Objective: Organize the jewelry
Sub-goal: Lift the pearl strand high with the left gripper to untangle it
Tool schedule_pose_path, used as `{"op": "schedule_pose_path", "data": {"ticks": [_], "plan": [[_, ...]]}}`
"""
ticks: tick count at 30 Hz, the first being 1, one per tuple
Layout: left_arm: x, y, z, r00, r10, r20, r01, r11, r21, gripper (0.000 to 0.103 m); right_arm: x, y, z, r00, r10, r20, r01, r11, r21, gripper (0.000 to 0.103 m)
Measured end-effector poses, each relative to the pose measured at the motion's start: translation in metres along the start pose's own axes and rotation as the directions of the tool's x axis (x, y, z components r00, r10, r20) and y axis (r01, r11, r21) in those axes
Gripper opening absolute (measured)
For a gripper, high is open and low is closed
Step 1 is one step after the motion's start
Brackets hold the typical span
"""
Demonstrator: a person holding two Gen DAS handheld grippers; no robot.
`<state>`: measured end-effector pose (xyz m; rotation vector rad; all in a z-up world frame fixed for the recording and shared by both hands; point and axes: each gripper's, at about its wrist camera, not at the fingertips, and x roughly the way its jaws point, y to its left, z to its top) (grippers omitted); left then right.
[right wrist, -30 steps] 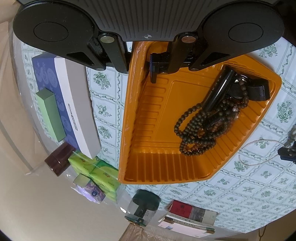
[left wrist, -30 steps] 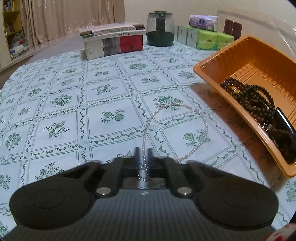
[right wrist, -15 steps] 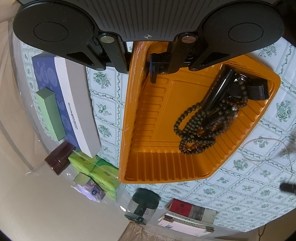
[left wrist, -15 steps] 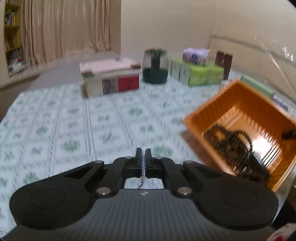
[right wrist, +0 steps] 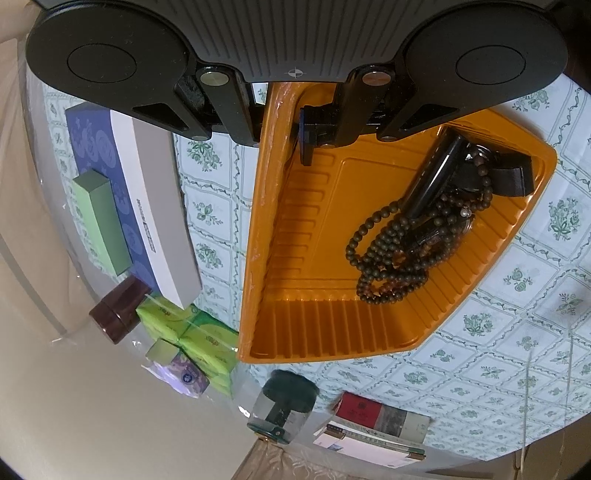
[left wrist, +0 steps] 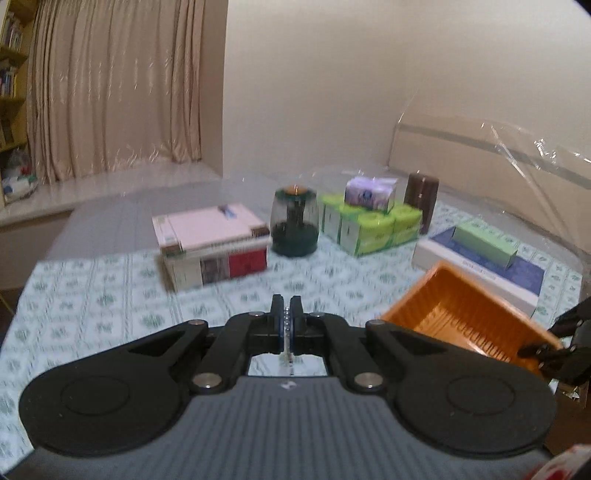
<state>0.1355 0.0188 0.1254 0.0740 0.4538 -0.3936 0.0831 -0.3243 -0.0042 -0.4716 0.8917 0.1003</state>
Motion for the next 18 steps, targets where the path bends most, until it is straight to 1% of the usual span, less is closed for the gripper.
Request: {"op": "schedule_pose_path", "data": {"ticks": [5, 10, 14, 18], "plan": [[-0.014, 0.006, 0.028, 1.000, 0.005, 0.028, -0.007, 0.999, 0.044, 0.002, 0.000, 0.000, 0.000, 1.000, 0.001, 0.001, -0.001, 1.000, 0.002, 0.005], [-0.024, 0.007, 0.043, 0.999, 0.008, 0.040, -0.011, 0.997, 0.073, 0.002, 0.001, -0.002, 0.000, 1.000, 0.006, 0.001, -0.006, 1.000, 0.007, 0.005], [-0.025, 0.003, 0.047, 0.999, -0.021, 0.032, 0.020, 0.998, 0.061, 0.002, 0.003, -0.005, -0.001, 1.000, 0.011, 0.000, -0.011, 1.000, 0.014, 0.005], [-0.022, -0.010, 0.044, 0.998, -0.063, 0.011, 0.063, 0.996, 0.061, 0.002, 0.004, -0.005, -0.002, 1.000, 0.013, -0.001, -0.013, 1.000, 0.016, 0.005]]}}
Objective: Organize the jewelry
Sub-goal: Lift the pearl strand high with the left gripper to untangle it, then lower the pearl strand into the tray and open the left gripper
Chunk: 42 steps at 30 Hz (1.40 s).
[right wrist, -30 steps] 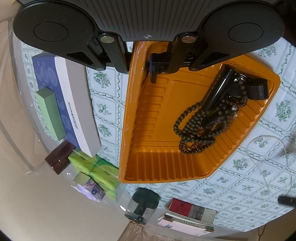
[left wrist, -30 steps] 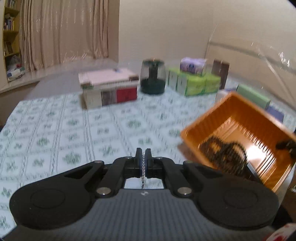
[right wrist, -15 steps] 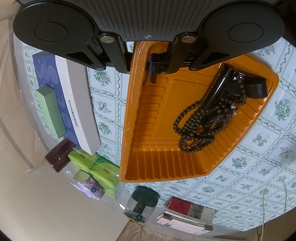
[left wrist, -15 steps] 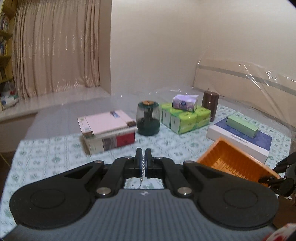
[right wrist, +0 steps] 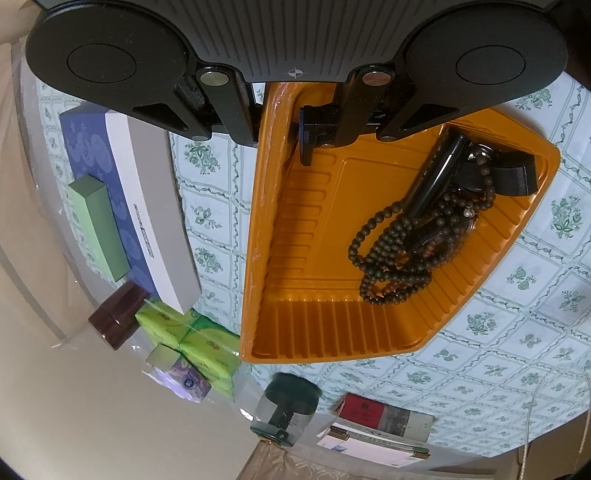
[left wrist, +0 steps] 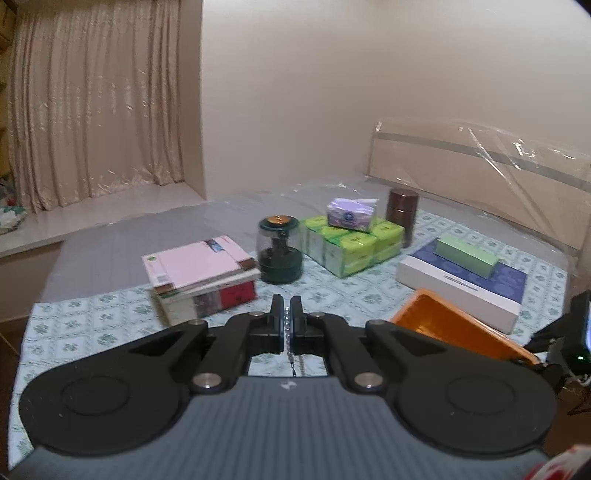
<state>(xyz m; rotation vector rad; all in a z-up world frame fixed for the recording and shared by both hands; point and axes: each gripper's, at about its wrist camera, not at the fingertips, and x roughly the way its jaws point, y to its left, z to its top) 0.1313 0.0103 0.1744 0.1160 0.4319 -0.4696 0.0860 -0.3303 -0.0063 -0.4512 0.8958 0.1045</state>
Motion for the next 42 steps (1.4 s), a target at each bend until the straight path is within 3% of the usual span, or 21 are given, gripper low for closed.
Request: {"op": "schedule_pose_path", "data": {"ticks": [9, 24, 42], "plan": [[0.021, -0.043, -0.003, 0.992, -0.119, -0.037, 0.119, 0.993, -0.002, 0.002, 0.003, -0.001, -0.001, 1.000, 0.004, -0.001, -0.004, 1.000, 0.011, 0.005], [0.076, -0.123, 0.003, 0.953, -0.290, -0.091, 0.291, 0.957, 0.004, 0.002, 0.003, -0.003, -0.002, 1.000, 0.017, 0.002, -0.017, 0.999, 0.030, 0.005], [0.134, -0.182, -0.017, 0.902, -0.373, -0.218, 0.377, 0.926, -0.027, 0.002, 0.006, -0.011, -0.007, 0.999, 0.042, 0.009, -0.042, 0.997, 0.059, 0.005]]}}
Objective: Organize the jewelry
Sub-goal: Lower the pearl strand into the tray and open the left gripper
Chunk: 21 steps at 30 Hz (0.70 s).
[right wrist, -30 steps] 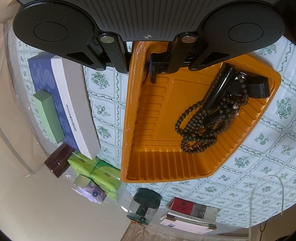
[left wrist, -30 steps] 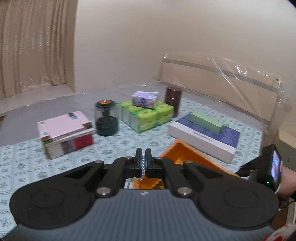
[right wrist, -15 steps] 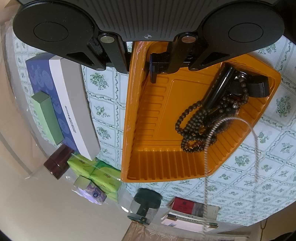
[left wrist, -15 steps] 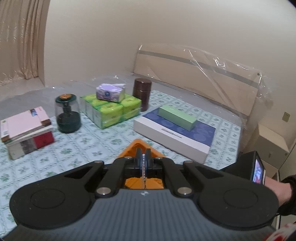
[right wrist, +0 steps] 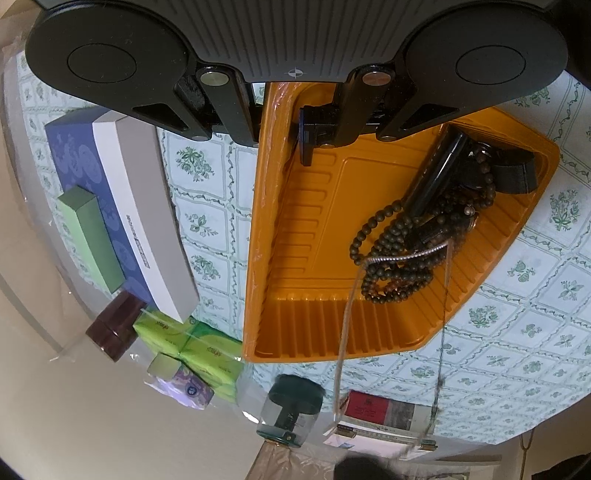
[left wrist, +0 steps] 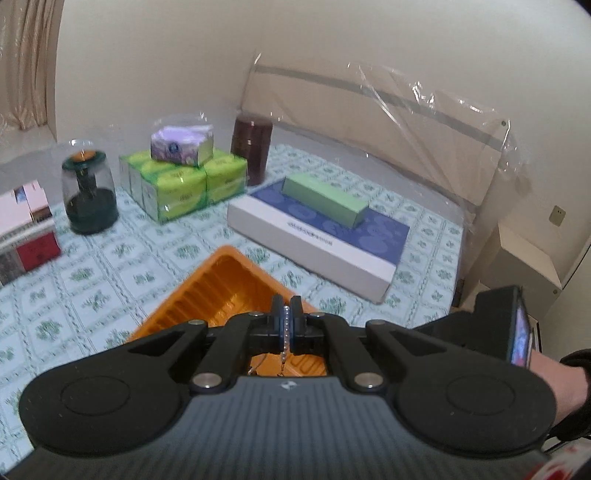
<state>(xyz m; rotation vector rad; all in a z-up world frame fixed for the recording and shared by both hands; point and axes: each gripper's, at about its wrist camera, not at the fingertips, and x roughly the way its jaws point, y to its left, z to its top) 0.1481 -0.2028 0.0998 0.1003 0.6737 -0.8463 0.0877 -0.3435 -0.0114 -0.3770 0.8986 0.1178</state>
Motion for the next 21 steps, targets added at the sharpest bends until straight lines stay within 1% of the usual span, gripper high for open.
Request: {"op": "schedule_pose_path", "data": {"ticks": [4, 13, 15, 17, 21], "plan": [[0.017, 0.004, -0.010, 0.999, -0.004, -0.052, 0.002, 1.000, -0.021, 0.002, 0.002, -0.002, -0.002, 1.000, 0.008, -0.001, -0.008, 1.000, 0.014, 0.005], [0.040, 0.009, -0.025, 0.993, 0.006, -0.120, -0.010, 0.999, -0.036, 0.002, 0.006, -0.007, -0.005, 1.000, 0.021, -0.004, -0.021, 0.999, 0.035, 0.005], [0.044, 0.010, -0.027, 0.990, 0.010, -0.139, -0.015, 0.999, -0.035, 0.003, 0.006, -0.007, -0.005, 1.000, 0.023, -0.005, -0.023, 0.999, 0.038, 0.005], [0.045, 0.013, -0.030, 0.989, 0.020, -0.148, -0.027, 0.999, -0.043, 0.023, 0.007, -0.009, -0.006, 1.000, 0.026, -0.005, -0.026, 0.999, 0.042, 0.005], [0.041, 0.023, -0.034, 0.989, 0.046, -0.141, -0.057, 0.996, -0.074, 0.025, 0.009, -0.012, -0.008, 0.999, 0.038, -0.002, -0.038, 0.998, 0.055, 0.005]]}}
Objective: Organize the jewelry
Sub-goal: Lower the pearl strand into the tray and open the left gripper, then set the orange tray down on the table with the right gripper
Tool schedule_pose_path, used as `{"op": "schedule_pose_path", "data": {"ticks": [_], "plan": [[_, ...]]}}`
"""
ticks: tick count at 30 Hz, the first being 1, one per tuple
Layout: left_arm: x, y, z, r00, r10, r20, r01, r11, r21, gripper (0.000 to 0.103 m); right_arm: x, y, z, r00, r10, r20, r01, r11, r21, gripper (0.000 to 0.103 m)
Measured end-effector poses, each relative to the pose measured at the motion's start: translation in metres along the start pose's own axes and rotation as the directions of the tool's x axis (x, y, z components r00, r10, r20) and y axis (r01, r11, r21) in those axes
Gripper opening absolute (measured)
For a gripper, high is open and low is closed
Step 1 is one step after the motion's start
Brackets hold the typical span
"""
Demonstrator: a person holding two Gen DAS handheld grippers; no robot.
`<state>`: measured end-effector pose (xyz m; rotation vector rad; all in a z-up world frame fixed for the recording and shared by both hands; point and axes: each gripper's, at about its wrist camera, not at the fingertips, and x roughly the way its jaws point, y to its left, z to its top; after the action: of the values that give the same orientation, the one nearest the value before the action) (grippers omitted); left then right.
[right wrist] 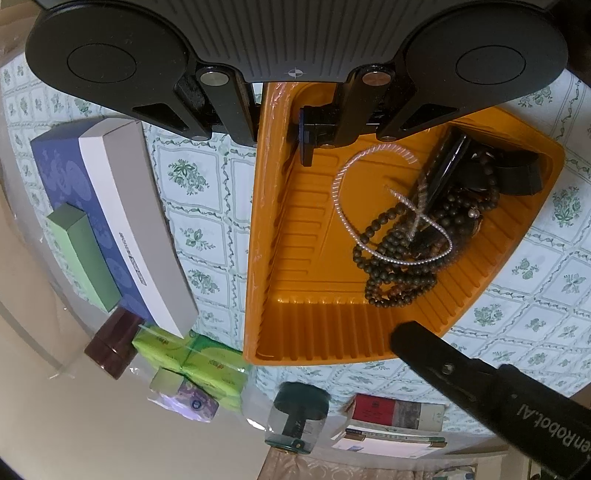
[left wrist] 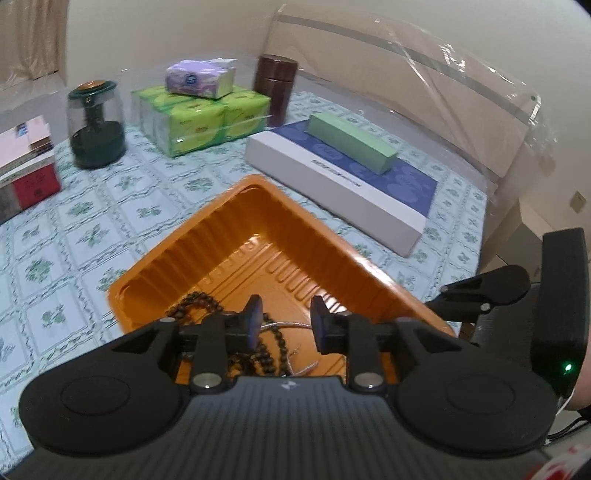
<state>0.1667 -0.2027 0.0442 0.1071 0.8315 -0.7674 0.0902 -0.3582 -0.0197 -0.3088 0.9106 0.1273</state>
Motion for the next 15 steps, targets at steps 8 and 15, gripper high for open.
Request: {"op": "schedule_pose_path", "data": {"ticks": [8, 15], "plan": [[-0.030, 0.033, -0.030, 0.993, 0.108, 0.044, -0.104, 0.991, -0.090, 0.038, 0.015, -0.028, -0.012, 0.994, 0.107, 0.003, -0.106, 0.986, 0.127, 0.005], [-0.064, 0.060, -0.073, 0.971, 0.229, 0.065, -0.210, 0.953, -0.219, 0.068, 0.024, -0.063, -0.040, 0.960, 0.260, 0.105, -0.280, 0.900, 0.334, 0.005]]}}
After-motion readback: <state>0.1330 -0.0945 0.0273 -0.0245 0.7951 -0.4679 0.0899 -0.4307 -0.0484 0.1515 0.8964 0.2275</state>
